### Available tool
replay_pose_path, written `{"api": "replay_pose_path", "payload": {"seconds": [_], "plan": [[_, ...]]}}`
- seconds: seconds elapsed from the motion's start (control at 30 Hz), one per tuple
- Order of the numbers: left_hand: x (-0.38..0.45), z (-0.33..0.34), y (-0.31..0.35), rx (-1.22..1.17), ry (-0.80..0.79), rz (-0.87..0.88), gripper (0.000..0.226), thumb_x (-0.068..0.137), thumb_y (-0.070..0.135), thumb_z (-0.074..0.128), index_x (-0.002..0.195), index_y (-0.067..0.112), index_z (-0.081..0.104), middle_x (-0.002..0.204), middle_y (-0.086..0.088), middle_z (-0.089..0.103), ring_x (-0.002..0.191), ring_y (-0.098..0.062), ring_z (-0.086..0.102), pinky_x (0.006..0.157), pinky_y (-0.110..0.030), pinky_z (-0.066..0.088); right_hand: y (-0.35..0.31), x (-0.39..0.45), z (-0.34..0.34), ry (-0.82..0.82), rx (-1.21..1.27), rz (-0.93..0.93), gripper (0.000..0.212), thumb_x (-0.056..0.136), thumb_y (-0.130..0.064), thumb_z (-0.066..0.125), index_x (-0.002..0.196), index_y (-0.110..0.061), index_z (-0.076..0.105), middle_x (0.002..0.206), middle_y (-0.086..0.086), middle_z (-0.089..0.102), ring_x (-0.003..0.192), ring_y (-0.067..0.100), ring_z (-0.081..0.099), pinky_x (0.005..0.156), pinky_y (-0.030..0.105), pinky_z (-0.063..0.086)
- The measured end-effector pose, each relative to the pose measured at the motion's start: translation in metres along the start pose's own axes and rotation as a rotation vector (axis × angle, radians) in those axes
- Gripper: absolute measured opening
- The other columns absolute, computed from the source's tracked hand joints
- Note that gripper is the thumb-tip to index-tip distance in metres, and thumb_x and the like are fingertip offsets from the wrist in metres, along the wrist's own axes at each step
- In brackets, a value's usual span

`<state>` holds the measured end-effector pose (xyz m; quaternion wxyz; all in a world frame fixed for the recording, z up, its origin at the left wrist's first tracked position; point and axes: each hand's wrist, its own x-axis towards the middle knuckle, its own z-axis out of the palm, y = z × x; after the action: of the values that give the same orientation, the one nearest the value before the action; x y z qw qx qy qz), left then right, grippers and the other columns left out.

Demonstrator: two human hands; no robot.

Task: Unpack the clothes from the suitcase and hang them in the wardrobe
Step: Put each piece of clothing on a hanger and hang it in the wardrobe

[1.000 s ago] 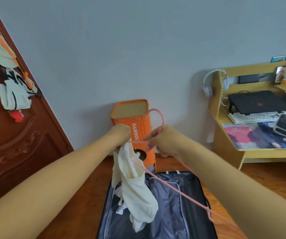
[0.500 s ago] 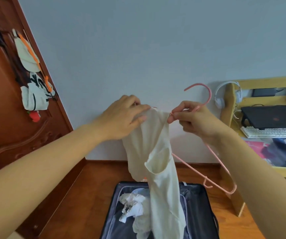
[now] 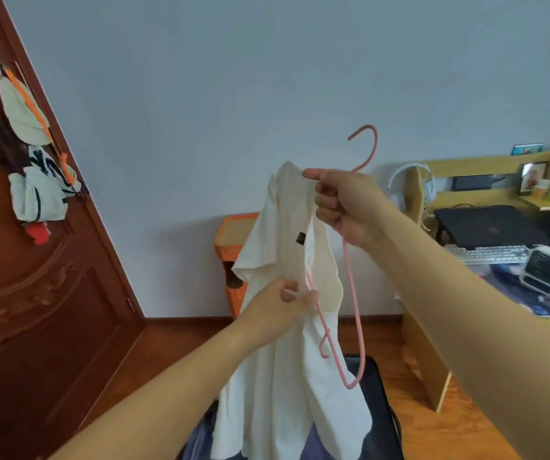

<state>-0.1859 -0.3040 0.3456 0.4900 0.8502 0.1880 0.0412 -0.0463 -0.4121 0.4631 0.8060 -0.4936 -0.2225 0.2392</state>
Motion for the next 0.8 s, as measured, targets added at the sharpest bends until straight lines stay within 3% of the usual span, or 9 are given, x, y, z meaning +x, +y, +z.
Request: {"api": "replay_pose_path", "payload": {"seconds": [0.07,0.17,0.3,0.43,0.5,0.57,0.63,0.7,0.8], "plan": [[0.001,0.004,-0.001,-0.164,-0.024,-0.026,0.037,0.098,0.047,0.06,0.118,0.017,0.066,0.111,-0.005,0.074,0.101,-0.025,0.072,0.093,-0.042,0.058,0.006,0.006,0.007,0.032,-0.014,0.018,0.025,0.099,-0.004,0.042,0.111,0.0,0.063,0.069,0.0,0.034,0.049,0.009,0.03,0.041,0.021,0.025],[-0.004,0.001,-0.001,-0.334,-0.045,-0.003,0.028,0.105,0.025,0.048,0.12,0.014,0.069,0.109,-0.008,0.076,0.102,-0.026,0.073,0.095,-0.044,0.058,0.013,0.013,0.015,0.099,-0.066,0.043,0.022,0.102,-0.013,0.047,0.1,-0.003,0.066,0.068,-0.001,0.037,0.048,0.009,0.037,0.042,0.021,0.03],[-0.018,0.001,-0.009,-0.42,0.041,-0.001,0.027,0.1,0.028,0.05,0.115,0.022,0.071,0.109,-0.011,0.074,0.105,-0.032,0.071,0.1,-0.053,0.054,0.017,0.025,0.017,0.351,-0.227,0.056,0.033,0.102,-0.026,0.04,0.088,-0.011,0.065,0.067,-0.003,0.046,0.052,0.013,0.043,0.046,0.025,0.034],[-0.03,-0.004,-0.014,-0.172,0.015,0.112,0.035,0.09,0.049,0.068,0.12,0.032,0.067,0.108,0.008,0.075,0.101,-0.017,0.072,0.094,-0.047,0.058,0.029,0.027,0.015,0.497,-0.631,0.025,0.065,0.1,-0.048,0.018,0.103,-0.009,0.07,0.095,0.006,0.066,0.091,0.026,0.06,0.084,0.037,0.049],[-0.031,-0.013,-0.017,-0.088,0.059,0.132,0.026,0.09,0.033,0.068,0.116,0.03,0.069,0.103,0.007,0.075,0.095,-0.015,0.073,0.089,-0.044,0.06,0.04,0.025,0.014,0.527,-0.883,0.029,0.078,0.096,-0.057,0.009,0.114,-0.012,0.07,0.118,0.009,0.061,0.116,0.032,0.053,0.104,0.046,0.041],[-0.034,-0.023,-0.021,-0.031,0.122,0.125,0.018,0.09,0.018,0.062,0.104,0.027,0.069,0.092,0.006,0.073,0.08,-0.006,0.07,0.074,-0.029,0.06,0.044,0.027,0.012,0.595,-0.98,-0.044,0.074,0.1,-0.053,0.012,0.114,-0.009,0.071,0.127,0.008,0.056,0.125,0.032,0.045,0.11,0.046,0.032],[-0.041,-0.032,-0.026,0.031,0.182,0.14,0.01,0.09,0.015,0.062,0.091,0.024,0.065,0.077,0.007,0.066,0.061,-0.002,0.059,0.057,-0.02,0.048,0.046,0.035,0.006,0.558,-0.79,-0.106,0.072,0.102,-0.049,0.016,0.09,-0.007,0.074,0.097,0.008,0.07,0.108,0.028,0.06,0.097,0.039,0.043],[-0.051,-0.041,-0.033,0.012,0.221,0.126,0.009,0.089,0.016,0.062,0.081,0.022,0.061,0.065,0.008,0.057,0.051,-0.002,0.046,0.051,-0.021,0.04,0.046,0.036,0.002,0.555,-0.645,-0.127,0.066,0.104,-0.048,0.018,0.074,-0.008,0.061,0.065,0.009,0.064,0.081,0.028,0.068,0.07,0.035,0.043],[-0.064,-0.062,-0.041,-0.007,0.289,0.002,0.019,0.09,0.007,0.059,0.078,0.019,0.068,0.059,0.005,0.063,0.051,-0.004,0.051,0.051,-0.018,0.04,0.046,0.026,0.005,0.591,-0.778,-0.229,0.064,0.106,-0.045,0.019,0.079,-0.004,0.059,0.064,0.009,0.054,0.065,0.024,0.055,0.067,0.037,0.038]]}}
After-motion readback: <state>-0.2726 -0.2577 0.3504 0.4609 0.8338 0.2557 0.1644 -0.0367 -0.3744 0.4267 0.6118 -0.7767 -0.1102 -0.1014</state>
